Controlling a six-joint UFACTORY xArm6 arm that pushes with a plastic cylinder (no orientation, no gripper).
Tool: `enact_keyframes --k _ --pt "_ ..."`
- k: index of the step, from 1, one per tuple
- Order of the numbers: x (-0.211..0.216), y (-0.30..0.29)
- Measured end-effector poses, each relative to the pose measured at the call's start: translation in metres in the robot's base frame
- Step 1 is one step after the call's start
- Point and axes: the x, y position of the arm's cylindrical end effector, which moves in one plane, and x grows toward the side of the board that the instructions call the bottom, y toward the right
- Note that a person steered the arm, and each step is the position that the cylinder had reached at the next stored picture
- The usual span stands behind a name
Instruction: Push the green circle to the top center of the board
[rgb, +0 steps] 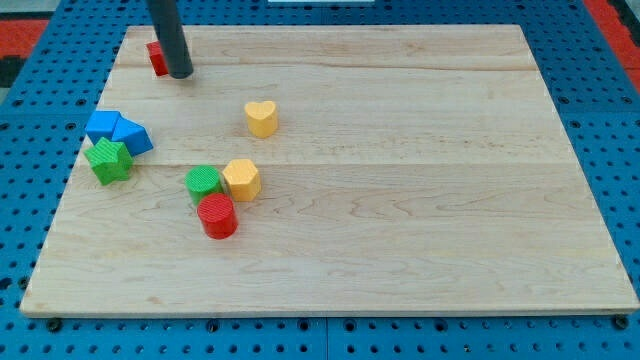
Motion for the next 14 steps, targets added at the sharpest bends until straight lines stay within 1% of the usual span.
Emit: enact_keyframes --k 1,2,3,8,10,11,12,13,14 --pt "0.031 0.008" --pt "0.129 0.039" --pt "0.139 0.048" --pt "0.143 0.049" --pt "0.208 0.046" --pt "0.228 0.001" --pt "0.246 0.079" --pt "0.197 0.120" --pt "0.177 0.144"
